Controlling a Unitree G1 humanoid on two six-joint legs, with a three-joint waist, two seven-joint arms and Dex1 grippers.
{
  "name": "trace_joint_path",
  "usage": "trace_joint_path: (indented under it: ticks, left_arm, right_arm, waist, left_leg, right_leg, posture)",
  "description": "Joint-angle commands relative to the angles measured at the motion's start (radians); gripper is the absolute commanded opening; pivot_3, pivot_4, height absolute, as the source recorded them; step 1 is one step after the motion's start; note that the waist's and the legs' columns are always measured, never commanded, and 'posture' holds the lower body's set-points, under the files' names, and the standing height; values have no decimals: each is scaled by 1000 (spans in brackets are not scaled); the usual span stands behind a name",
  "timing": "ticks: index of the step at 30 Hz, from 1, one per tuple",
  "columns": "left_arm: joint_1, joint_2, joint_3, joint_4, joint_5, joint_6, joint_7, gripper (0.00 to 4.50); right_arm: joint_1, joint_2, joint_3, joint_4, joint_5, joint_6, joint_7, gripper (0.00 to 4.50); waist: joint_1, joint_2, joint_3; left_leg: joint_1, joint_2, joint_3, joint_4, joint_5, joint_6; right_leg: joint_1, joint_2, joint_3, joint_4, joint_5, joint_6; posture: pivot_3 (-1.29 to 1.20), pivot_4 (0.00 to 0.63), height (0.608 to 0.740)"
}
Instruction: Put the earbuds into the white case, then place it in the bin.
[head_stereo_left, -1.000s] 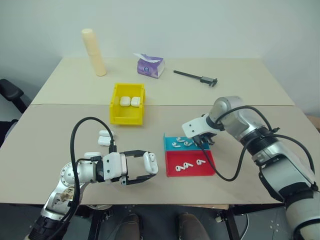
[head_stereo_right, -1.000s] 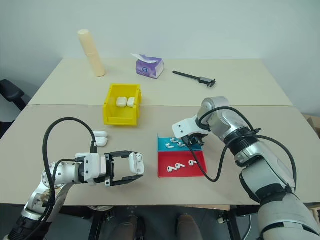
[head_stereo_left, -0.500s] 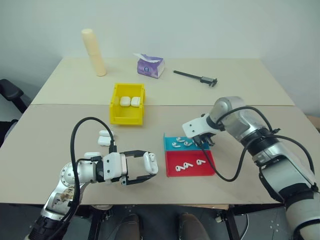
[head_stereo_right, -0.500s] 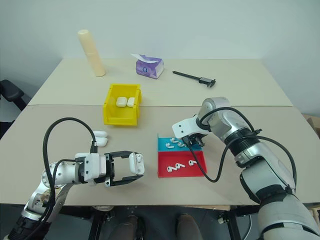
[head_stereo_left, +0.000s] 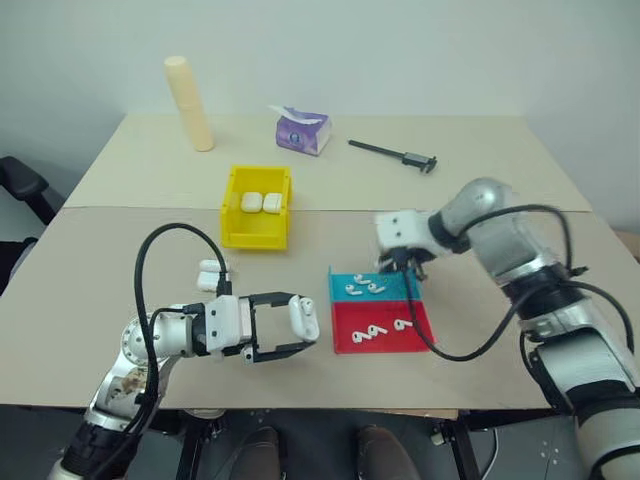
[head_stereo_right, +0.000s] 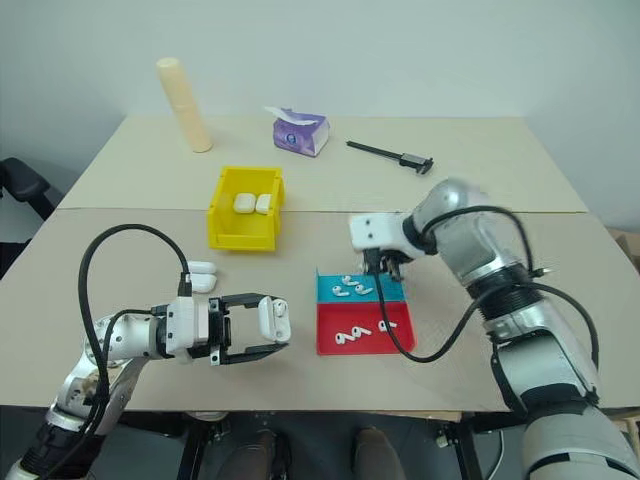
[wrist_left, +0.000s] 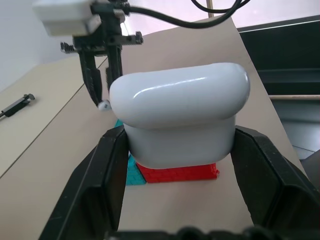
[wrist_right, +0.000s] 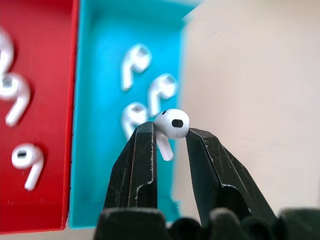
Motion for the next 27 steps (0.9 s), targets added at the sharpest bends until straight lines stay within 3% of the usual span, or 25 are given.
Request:
trace_joint_path:
  ticks: [1,8,11,14,21,27]
  left_arm:
    - [-50,-3,17,-1,-64,18,-26,2803]
    - [-198,-26,14,22,-187,112,-93,2803]
    - [-252,-46,9,46,-212,141,-111,2803]
    - [-290,-67,0,66,-217,154,-131,2803]
    - [-360,-126,-16,121,-205,161,-150,2803]
    - [-379,-159,-24,140,-188,150,-151,2803]
  right_arm:
    - [56,-46,-155,-209,113,187,-31,1009]
    - [196,-2,-526,-637,459,631,-164,1009]
    - [244,139,-726,-776,690,750,-250,1009]
    - [288,251,-841,-865,889,816,-348,1009]
    - [381,358,-807,-934,1125,837,-596,1009]
    - [463,306,-700,-956,1170,737,-668,1009]
  waist:
    - [4,0,0]
    - [7,0,0]
    - [0,0,0]
    - [-1,0,0]
    - [-2,0,0]
    - [-4,0,0]
  left_leg:
    - [0,0,0,0,0,0]
    - [0,0,-4,0,0,0]
    - [0,0,-7,0,0,0]
    - [0,0,-9,0,0,0]
    - [0,-1,-9,0,0,0]
    - [-1,-1,-10,0,0,0]
  right_leg:
    - [0,0,-1,0,0,0]
    - [1,0,0,0,0,0]
    - [2,1,0,0,0,0]
    - [2,1,0,0,0,0]
    - [2,1,-1,0,0,1]
    - [2,1,-1,-1,0,1]
  posture:
    - [0,150,740]
    - [0,150,740]
    - [0,150,740]
    - [0,150,740]
    - [0,150,740]
    - [0,150,740]
